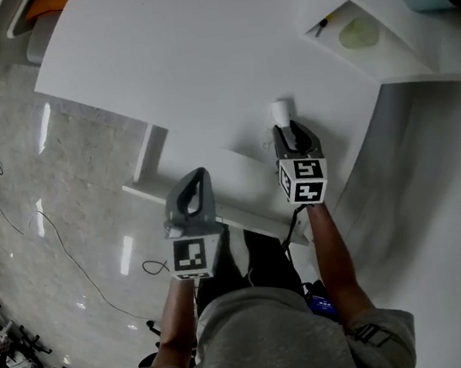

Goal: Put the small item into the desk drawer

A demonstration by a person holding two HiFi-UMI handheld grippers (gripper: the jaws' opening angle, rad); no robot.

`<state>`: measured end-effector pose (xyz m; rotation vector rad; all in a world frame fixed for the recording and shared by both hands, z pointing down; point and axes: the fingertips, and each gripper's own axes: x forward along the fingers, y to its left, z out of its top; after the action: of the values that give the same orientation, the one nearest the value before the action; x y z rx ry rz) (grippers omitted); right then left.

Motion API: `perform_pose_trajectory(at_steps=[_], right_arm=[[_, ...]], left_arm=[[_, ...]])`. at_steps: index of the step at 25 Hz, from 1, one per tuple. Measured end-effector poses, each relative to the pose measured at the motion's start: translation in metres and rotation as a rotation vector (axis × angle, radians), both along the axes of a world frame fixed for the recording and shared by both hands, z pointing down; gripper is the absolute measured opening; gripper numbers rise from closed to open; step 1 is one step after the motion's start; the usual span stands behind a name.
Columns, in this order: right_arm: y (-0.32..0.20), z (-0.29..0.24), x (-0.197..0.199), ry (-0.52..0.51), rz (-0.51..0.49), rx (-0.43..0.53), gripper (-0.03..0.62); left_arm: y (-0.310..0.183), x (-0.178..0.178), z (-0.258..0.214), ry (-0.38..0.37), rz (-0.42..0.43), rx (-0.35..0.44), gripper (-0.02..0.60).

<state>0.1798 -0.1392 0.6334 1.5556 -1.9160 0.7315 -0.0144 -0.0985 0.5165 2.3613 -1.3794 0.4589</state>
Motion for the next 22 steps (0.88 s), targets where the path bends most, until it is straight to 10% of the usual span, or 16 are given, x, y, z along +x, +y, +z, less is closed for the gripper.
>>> perform_pose_trajectory(at_steps=[22], right_arm=[[0.016, -0.116, -0.037, 0.004, -0.093, 0.18, 0.15]], left_arm=[[0.034, -0.028, -0.08, 0.0, -0.043, 0.14, 0.012]])
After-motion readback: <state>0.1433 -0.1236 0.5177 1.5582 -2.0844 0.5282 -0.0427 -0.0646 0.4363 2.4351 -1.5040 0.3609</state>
